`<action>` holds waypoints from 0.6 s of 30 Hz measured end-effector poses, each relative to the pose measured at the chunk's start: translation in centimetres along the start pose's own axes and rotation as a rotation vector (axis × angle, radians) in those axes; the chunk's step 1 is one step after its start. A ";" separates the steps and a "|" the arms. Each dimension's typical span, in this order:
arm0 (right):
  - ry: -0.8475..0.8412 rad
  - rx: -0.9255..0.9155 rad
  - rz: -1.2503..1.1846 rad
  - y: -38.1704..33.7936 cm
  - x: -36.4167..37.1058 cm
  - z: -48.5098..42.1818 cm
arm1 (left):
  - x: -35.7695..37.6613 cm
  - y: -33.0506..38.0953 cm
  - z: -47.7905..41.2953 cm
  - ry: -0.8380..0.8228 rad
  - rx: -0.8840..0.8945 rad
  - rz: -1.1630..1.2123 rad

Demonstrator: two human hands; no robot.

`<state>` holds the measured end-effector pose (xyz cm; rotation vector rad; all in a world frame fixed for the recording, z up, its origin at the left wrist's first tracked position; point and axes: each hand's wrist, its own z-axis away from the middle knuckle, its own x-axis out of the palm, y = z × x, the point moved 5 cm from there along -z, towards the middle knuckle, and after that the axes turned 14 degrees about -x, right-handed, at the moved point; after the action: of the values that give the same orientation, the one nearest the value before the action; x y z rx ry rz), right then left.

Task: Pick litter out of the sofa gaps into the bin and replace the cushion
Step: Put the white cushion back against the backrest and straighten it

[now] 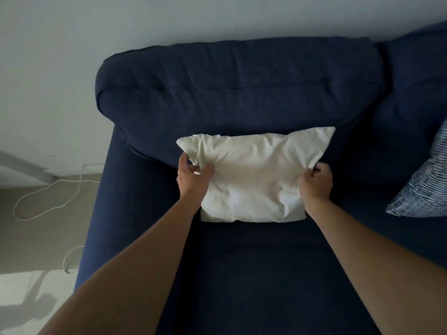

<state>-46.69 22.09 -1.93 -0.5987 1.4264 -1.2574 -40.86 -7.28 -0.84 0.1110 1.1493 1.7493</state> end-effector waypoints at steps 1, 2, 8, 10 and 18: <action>0.051 -0.016 0.009 -0.5 -0.1 -0.1 | 0.0 0.4 0.0 0.026 0.025 0.004; 0.087 -0.026 0.006 -0.9 -0.1 -0.1 | 0.0 0.7 0.1 0.044 0.039 0.013; 0.167 -0.172 0.058 -2.4 0.1 0.1 | 0.0 1.6 -0.2 0.069 0.051 0.046; 0.165 -0.205 0.080 -2.6 0.2 0.1 | 0.0 1.7 -0.3 0.069 0.045 0.048; -0.118 -0.447 0.345 -5.1 2.2 0.2 | 0.9 2.0 1.4 0.068 0.199 -0.207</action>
<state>-48.53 18.45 1.87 -0.6749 1.6394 -0.6242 -41.94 -5.76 1.01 0.0509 1.3343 1.4643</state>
